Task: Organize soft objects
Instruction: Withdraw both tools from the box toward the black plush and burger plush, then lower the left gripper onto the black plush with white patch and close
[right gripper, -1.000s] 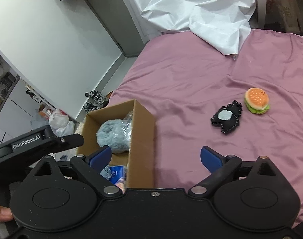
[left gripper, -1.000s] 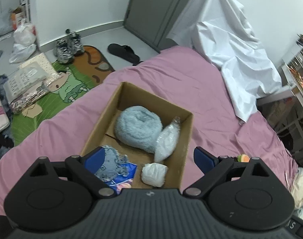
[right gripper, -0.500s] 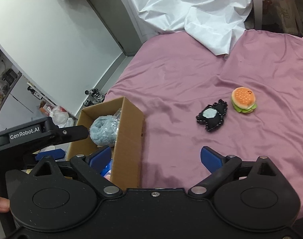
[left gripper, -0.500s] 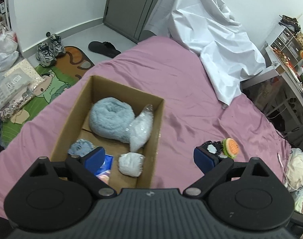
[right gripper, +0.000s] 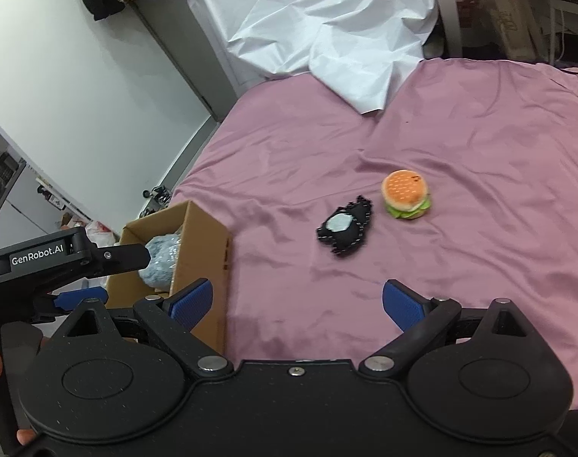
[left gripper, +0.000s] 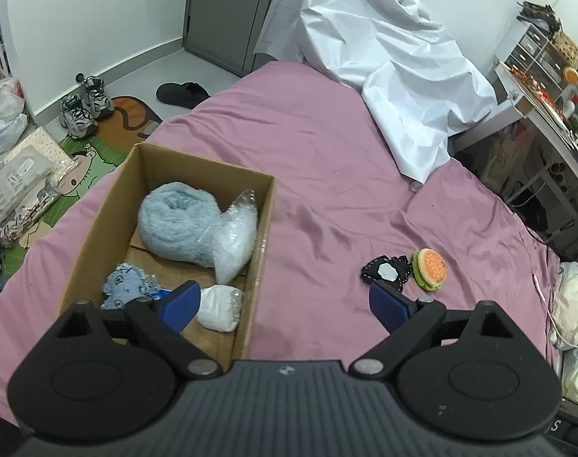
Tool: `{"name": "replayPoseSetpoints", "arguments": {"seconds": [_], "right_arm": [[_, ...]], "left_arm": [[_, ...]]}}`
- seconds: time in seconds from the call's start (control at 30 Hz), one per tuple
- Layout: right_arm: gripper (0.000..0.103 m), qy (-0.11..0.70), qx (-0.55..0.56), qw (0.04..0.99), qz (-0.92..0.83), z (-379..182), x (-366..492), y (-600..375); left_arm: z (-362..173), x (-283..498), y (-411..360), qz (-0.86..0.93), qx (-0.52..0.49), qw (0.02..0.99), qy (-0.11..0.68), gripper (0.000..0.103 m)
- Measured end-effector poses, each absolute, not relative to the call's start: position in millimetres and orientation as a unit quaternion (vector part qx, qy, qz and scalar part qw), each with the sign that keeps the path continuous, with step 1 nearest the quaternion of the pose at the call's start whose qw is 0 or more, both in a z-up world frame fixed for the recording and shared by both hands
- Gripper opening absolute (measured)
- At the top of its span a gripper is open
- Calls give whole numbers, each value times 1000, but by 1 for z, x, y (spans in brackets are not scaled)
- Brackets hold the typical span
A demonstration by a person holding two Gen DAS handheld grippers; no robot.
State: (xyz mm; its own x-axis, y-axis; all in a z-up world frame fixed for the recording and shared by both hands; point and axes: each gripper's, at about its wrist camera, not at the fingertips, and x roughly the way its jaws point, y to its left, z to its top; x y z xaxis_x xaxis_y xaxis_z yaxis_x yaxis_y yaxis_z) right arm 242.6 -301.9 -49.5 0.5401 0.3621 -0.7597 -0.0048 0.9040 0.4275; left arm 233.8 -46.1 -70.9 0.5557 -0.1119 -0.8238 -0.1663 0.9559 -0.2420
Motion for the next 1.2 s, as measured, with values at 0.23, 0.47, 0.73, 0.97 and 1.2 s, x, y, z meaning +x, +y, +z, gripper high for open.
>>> {"name": "replayPoseSetpoints", "arguments": {"seconds": [0.23, 0.47, 0.73, 0.97, 1.2], "right_arm": [[97, 461, 199, 859, 95, -53, 242, -325], [97, 462, 216, 856, 82, -62, 245, -346], [96, 462, 238, 852, 63, -74, 251, -371], [103, 463, 230, 854, 56, -80, 260, -382], [103, 473, 227, 850, 49, -91, 273, -392]], "left_arm": [[-73, 237, -65, 10, -148, 869, 472, 94], [-79, 242, -82, 7, -155, 866, 476, 93], [-93, 253, -108, -7, -152, 862, 484, 92], [-109, 270, -131, 1, -145, 859, 490, 93], [-124, 290, -146, -4, -152, 852, 501, 94]]}}
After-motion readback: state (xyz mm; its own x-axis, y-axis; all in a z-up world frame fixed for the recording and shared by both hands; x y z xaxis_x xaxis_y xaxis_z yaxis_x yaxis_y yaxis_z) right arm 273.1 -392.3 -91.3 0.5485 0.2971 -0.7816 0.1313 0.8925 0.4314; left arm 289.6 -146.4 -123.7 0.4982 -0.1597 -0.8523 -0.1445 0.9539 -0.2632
